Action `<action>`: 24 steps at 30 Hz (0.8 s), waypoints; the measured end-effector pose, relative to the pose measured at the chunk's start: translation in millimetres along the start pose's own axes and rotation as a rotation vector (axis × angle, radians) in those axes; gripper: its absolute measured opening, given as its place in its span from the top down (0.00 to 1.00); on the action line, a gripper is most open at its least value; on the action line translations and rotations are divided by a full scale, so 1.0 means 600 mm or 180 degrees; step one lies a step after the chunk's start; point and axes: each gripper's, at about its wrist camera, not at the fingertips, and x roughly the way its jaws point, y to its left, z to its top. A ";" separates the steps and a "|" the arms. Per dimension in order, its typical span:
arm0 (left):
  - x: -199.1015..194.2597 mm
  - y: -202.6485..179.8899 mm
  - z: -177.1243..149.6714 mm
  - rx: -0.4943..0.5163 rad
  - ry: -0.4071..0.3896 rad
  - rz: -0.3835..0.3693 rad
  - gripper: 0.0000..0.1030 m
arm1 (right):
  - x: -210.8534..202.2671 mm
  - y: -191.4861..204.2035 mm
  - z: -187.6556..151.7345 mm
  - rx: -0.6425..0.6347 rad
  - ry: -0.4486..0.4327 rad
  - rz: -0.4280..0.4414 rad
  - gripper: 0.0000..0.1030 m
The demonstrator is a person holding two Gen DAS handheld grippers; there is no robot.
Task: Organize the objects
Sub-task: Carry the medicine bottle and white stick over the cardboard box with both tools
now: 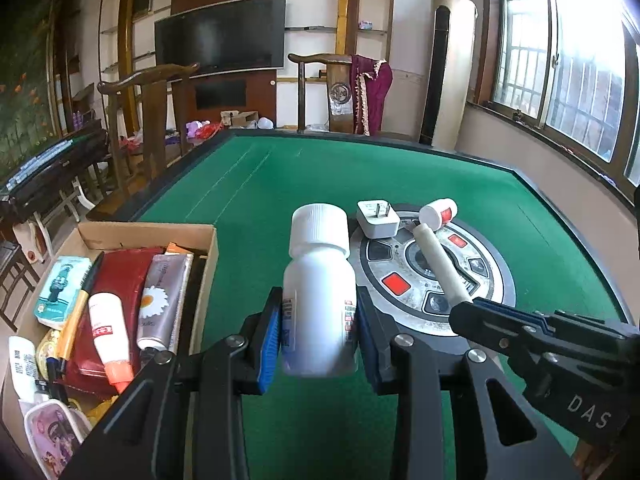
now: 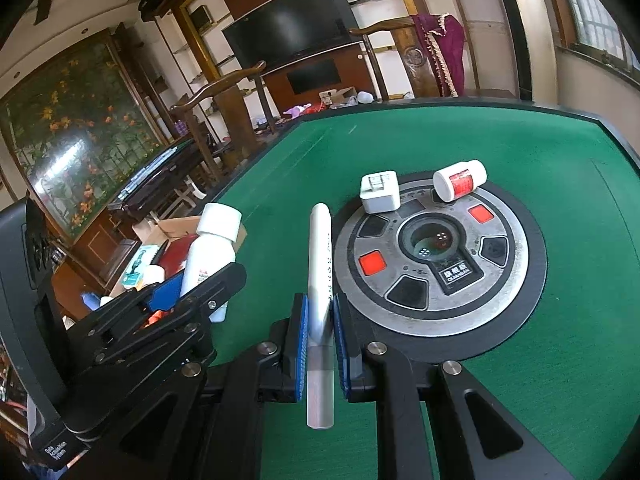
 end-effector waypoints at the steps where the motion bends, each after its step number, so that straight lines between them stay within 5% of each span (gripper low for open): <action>1: -0.004 0.000 0.000 -0.0007 -0.0012 -0.0001 0.68 | -0.001 0.002 0.000 -0.0004 -0.0004 0.0010 0.87; 24: -0.139 0.080 -0.005 -0.0215 -0.0229 -0.0060 0.68 | -0.011 0.088 -0.022 -0.0025 -0.0048 0.0313 0.87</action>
